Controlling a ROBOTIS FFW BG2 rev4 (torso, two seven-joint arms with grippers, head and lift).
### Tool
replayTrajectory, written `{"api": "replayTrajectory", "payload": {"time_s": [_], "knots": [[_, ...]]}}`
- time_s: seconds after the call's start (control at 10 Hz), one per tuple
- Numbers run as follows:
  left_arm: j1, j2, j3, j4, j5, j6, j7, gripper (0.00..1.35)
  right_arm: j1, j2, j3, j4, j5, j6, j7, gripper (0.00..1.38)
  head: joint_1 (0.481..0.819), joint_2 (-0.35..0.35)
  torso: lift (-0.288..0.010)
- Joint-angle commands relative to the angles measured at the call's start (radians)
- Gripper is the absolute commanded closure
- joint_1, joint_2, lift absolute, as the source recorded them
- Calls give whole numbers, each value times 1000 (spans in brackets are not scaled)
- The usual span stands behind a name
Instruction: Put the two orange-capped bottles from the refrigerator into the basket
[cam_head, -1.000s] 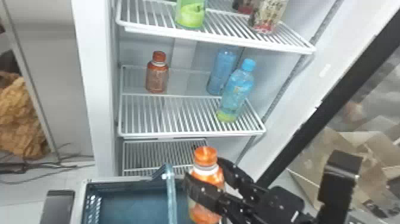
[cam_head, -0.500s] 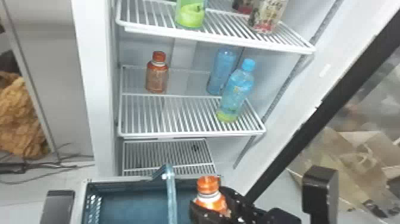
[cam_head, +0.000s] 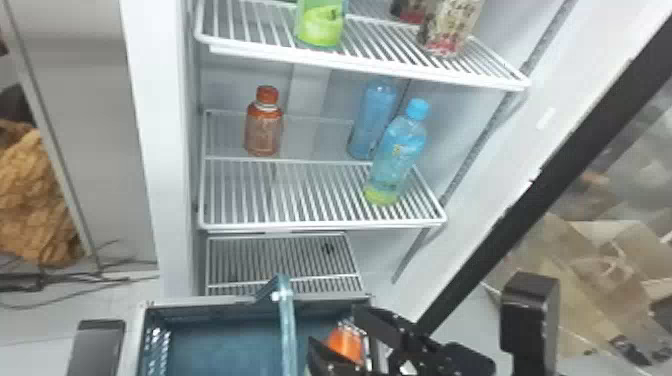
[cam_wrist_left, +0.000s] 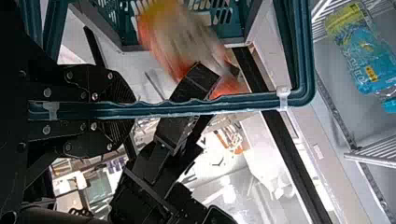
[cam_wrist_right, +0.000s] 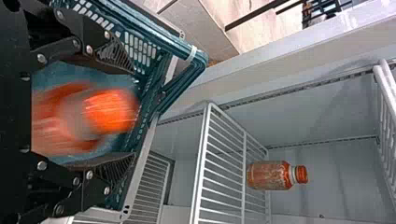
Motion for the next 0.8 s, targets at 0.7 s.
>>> {"api": "replayTrajectory", "payload": {"time_s": [0.7], "knots": [[-12, 0, -6, 2, 2, -2, -1, 1193, -243, 28, 31, 494, 28, -673, -45, 430, 695, -350, -288]]}}
